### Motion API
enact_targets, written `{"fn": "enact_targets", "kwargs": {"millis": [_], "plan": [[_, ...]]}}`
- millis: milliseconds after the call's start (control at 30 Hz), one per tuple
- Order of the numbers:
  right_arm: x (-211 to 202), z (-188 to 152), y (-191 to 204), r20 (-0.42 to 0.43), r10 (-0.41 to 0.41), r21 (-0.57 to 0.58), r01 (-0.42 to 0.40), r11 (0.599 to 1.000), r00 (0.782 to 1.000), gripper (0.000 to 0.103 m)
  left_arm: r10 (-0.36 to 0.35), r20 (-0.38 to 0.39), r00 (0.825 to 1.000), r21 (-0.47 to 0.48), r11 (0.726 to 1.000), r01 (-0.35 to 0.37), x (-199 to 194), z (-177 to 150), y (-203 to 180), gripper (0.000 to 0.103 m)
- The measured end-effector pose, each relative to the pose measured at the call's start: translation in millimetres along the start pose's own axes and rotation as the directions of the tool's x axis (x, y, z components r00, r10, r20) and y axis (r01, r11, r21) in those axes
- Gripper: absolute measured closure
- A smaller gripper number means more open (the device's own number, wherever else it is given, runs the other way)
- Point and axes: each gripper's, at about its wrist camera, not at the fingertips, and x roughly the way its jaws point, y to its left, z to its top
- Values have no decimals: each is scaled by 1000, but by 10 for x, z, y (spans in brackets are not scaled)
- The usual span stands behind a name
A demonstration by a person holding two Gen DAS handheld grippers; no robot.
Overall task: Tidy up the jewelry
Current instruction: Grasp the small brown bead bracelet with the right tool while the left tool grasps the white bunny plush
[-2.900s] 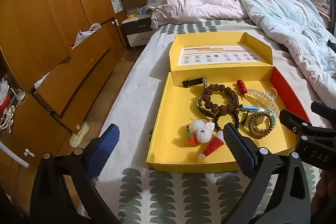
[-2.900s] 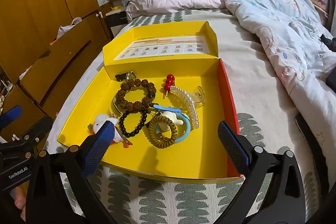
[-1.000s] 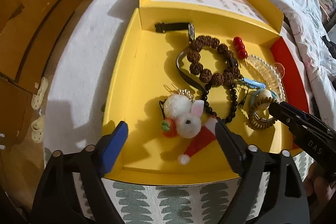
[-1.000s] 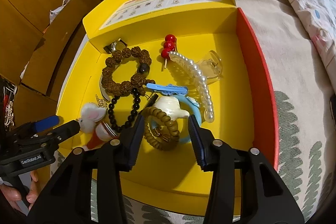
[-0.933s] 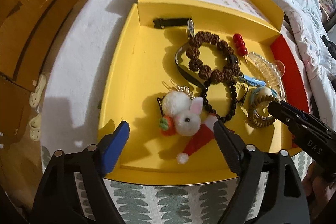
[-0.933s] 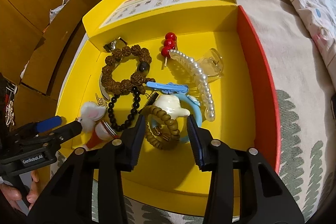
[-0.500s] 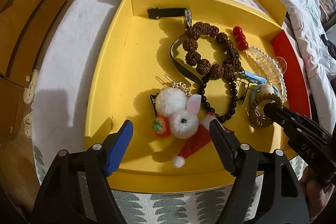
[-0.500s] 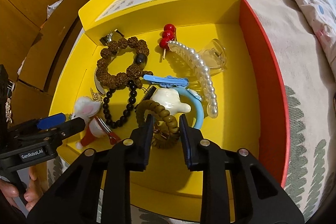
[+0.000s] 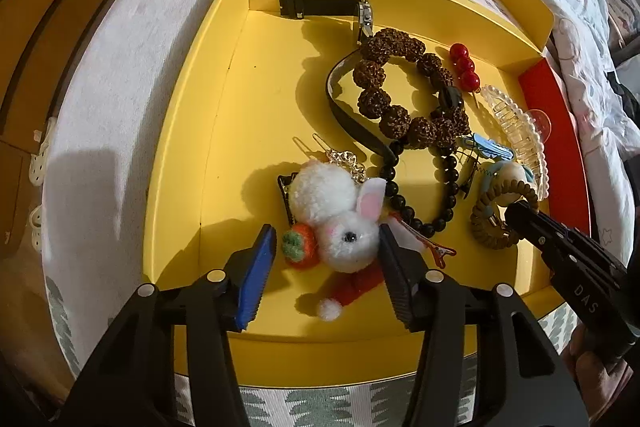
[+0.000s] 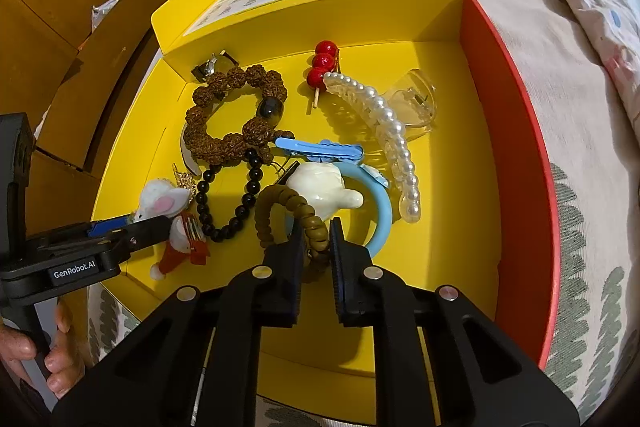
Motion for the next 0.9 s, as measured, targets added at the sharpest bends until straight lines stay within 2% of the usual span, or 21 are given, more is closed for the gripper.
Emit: {"fn": "enact_targets", "kwargs": {"millis": [67, 467, 900], "plan": [[0, -2, -9, 0, 4, 3, -4, 1000, 1000, 91, -17, 1, 1000, -1, 1000, 17, -9, -6, 29, 57], [-30, -17, 2, 7, 8, 0, -8, 1000, 1000, 92, -39, 32, 999, 9, 999, 38, -19, 31, 25, 61], [-171, -16, -20, 32, 39, 6, -39, 999, 999, 92, -58, 116, 992, 28, 998, 55, -272, -20, -9, 63]]}}
